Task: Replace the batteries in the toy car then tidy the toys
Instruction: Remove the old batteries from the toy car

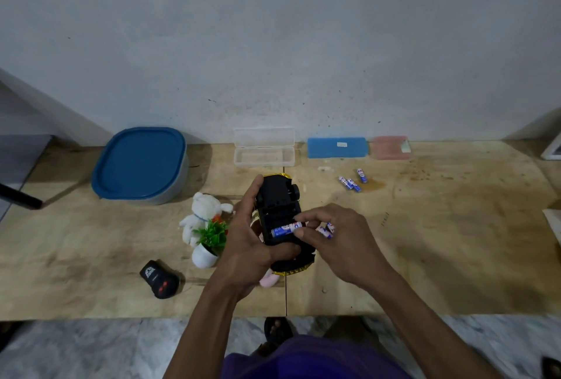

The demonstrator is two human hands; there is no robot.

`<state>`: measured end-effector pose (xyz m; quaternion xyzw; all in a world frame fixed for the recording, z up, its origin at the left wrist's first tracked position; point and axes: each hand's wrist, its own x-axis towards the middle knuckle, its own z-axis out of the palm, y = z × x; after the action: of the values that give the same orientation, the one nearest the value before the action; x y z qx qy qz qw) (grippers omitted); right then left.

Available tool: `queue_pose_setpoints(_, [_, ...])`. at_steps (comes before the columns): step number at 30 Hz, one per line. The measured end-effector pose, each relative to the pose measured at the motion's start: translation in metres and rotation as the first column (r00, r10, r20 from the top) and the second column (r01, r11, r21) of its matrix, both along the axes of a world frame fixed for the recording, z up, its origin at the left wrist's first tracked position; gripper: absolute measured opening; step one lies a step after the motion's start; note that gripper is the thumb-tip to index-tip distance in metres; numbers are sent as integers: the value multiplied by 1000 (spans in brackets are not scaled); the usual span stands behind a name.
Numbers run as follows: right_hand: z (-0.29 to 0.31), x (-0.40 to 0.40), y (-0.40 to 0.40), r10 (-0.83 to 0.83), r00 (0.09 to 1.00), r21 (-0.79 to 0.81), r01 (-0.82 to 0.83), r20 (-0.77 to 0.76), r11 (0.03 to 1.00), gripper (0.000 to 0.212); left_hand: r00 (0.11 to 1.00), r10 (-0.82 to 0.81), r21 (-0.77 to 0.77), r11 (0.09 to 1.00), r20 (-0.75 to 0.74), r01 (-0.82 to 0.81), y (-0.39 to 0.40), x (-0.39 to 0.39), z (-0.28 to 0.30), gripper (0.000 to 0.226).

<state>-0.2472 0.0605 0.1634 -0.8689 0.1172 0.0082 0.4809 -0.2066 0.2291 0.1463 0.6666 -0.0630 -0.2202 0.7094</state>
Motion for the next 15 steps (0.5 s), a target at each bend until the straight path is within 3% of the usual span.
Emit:
queue_pose_setpoints(5, [7,4,-1,79,995,-47,-76,55,996,7,999,-31,-12,999,-22,31,-1,0,-1,120])
queue_pose_setpoints(15, [6,5,24,-44,995,112,33,92,993,14,1000,-11,37,999,-14,12,6,-3,-14,123])
